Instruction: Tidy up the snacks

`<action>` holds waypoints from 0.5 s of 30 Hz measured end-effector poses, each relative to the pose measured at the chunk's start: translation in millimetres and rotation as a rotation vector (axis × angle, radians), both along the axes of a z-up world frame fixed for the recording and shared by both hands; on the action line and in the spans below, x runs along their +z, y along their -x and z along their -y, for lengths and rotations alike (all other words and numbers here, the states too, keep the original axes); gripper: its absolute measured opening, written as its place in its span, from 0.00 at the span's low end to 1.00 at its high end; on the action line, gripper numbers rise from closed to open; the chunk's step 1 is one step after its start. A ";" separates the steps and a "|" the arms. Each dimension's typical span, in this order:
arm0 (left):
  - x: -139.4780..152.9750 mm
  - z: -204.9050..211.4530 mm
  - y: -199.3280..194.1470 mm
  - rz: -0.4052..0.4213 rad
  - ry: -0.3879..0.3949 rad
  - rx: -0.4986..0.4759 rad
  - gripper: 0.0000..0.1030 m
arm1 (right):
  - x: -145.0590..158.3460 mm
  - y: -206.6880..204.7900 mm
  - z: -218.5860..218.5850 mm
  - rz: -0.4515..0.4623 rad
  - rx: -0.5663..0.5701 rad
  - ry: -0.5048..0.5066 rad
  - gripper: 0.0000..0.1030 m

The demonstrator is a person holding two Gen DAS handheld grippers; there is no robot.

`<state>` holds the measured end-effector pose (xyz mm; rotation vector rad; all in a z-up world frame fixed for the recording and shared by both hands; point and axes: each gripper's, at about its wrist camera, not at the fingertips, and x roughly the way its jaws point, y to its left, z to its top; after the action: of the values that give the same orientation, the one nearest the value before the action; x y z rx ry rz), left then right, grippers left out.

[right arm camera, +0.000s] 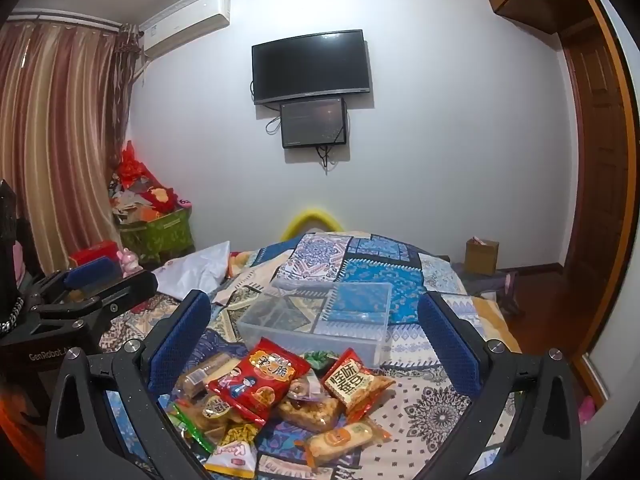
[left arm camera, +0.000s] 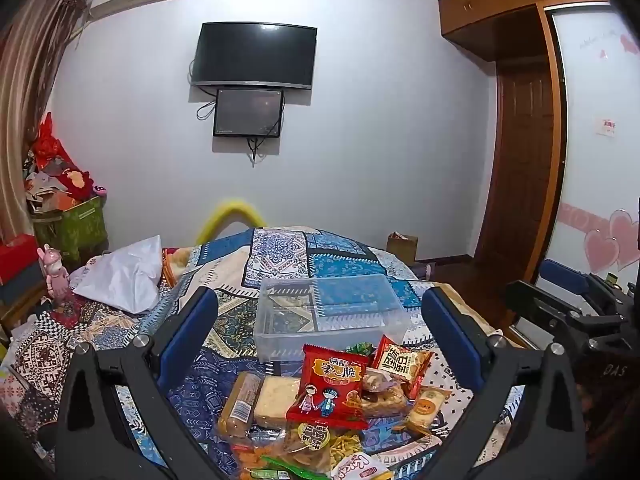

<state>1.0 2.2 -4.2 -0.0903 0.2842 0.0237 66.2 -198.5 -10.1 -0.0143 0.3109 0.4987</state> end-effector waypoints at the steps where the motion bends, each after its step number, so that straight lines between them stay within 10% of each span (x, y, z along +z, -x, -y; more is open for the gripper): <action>1: 0.1 0.5 0.3 0.000 -0.001 0.000 1.00 | -0.2 0.2 0.0 -0.002 0.002 0.000 1.00; 15: -0.9 1.2 -0.1 -0.005 -0.003 -0.001 1.00 | -1.1 0.9 0.8 0.000 0.003 -0.001 1.00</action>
<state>1.1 1.0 -5.1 -0.0871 0.2895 0.0234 65.3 -199.3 -11.2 -0.0133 0.3109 0.5021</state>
